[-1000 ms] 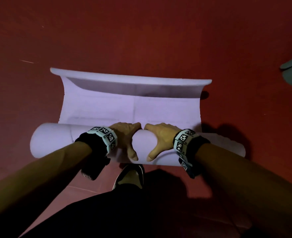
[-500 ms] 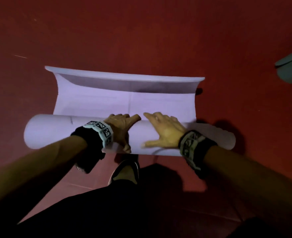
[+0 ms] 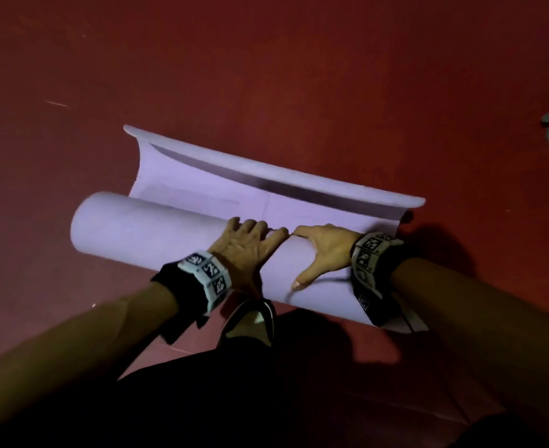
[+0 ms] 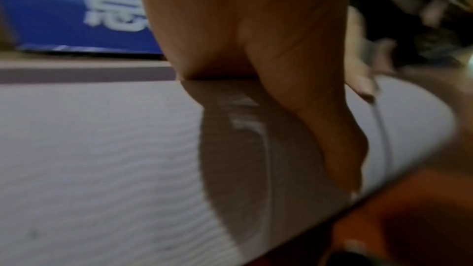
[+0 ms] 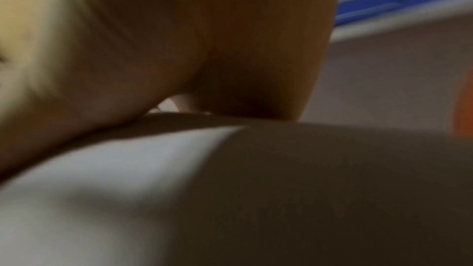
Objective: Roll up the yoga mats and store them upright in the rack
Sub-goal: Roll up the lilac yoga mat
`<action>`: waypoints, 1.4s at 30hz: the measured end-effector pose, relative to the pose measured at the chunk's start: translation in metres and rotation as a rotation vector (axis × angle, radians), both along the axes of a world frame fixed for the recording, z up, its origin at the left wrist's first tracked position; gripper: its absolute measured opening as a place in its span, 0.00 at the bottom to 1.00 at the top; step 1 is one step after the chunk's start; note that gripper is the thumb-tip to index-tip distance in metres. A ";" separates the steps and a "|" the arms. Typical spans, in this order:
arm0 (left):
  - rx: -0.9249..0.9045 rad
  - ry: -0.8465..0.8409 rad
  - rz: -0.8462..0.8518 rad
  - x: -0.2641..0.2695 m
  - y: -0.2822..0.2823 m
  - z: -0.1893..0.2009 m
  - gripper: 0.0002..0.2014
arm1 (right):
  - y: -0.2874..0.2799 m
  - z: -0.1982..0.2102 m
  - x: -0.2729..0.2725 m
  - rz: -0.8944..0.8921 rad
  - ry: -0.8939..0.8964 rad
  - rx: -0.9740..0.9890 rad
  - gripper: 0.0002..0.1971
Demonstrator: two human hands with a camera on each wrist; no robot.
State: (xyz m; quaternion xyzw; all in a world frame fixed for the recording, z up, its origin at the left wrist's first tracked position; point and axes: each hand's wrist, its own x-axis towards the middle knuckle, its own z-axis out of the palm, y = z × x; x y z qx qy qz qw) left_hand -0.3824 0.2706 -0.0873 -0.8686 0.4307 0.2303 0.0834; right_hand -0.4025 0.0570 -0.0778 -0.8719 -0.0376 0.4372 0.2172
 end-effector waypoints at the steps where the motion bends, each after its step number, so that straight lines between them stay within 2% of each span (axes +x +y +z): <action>1: -0.021 0.034 0.016 0.005 -0.002 0.004 0.60 | 0.000 0.000 -0.001 -0.022 0.025 0.013 0.48; 3: -0.021 0.111 0.054 0.018 -0.007 0.009 0.57 | 0.007 0.003 -0.004 -0.005 -0.010 -0.020 0.57; 5: 0.034 0.165 0.080 0.031 -0.014 0.015 0.55 | 0.025 0.003 -0.011 0.067 -0.142 -0.132 0.71; 6: 0.063 0.188 0.094 0.036 -0.017 0.018 0.53 | 0.035 0.002 -0.016 0.085 -0.213 -0.191 0.74; 8: 0.107 0.233 0.104 0.039 -0.023 0.023 0.48 | 0.050 -0.002 -0.028 0.087 -0.332 -0.274 0.72; 11: 0.106 0.266 0.121 0.036 -0.020 0.027 0.46 | 0.050 -0.004 -0.025 0.101 -0.406 -0.277 0.59; 14: 0.049 0.231 0.070 0.026 -0.011 0.024 0.54 | 0.037 0.002 -0.012 0.106 -0.301 -0.186 0.51; 17: 0.054 0.067 -0.050 0.000 -0.005 0.014 0.65 | 0.025 0.000 -0.013 0.006 -0.139 -0.059 0.46; 20: 0.062 0.000 -0.086 -0.010 -0.007 0.007 0.66 | 0.018 -0.001 -0.016 -0.072 -0.002 0.031 0.48; 22: 0.051 0.078 -0.065 -0.001 -0.010 0.010 0.64 | 0.017 0.002 -0.013 -0.101 0.031 0.032 0.48; 25: 0.066 0.139 -0.046 0.010 -0.015 0.015 0.62 | 0.017 0.002 -0.014 -0.100 0.042 0.005 0.56; 27: 0.081 0.159 -0.032 0.015 -0.020 0.016 0.61 | 0.020 0.000 -0.025 -0.049 -0.042 -0.043 0.64; 29: 0.079 0.185 -0.026 0.021 -0.022 0.013 0.66 | 0.027 -0.002 -0.040 0.007 -0.163 -0.153 0.70; 31: 0.069 0.198 -0.019 0.025 -0.021 0.011 0.72 | 0.032 -0.004 -0.045 0.020 -0.240 -0.204 0.69; 34: 0.028 0.100 -0.058 0.017 -0.013 0.009 0.68 | 0.023 -0.008 -0.029 0.016 -0.266 -0.121 0.66; 36: 0.011 -0.033 -0.106 0.008 -0.010 0.005 0.66 | 0.010 -0.006 -0.015 -0.054 -0.196 -0.054 0.63; 38: 0.019 -0.075 -0.086 0.009 -0.013 0.002 0.63 | 0.005 -0.003 -0.004 -0.062 -0.099 -0.034 0.62; 40: 0.022 -0.053 -0.075 0.017 -0.019 0.002 0.63 | 0.005 -0.004 0.000 -0.067 -0.073 -0.046 0.66; 42: 0.017 -0.002 -0.067 0.026 -0.023 0.005 0.63 | 0.005 -0.007 -0.004 -0.070 -0.136 -0.080 0.72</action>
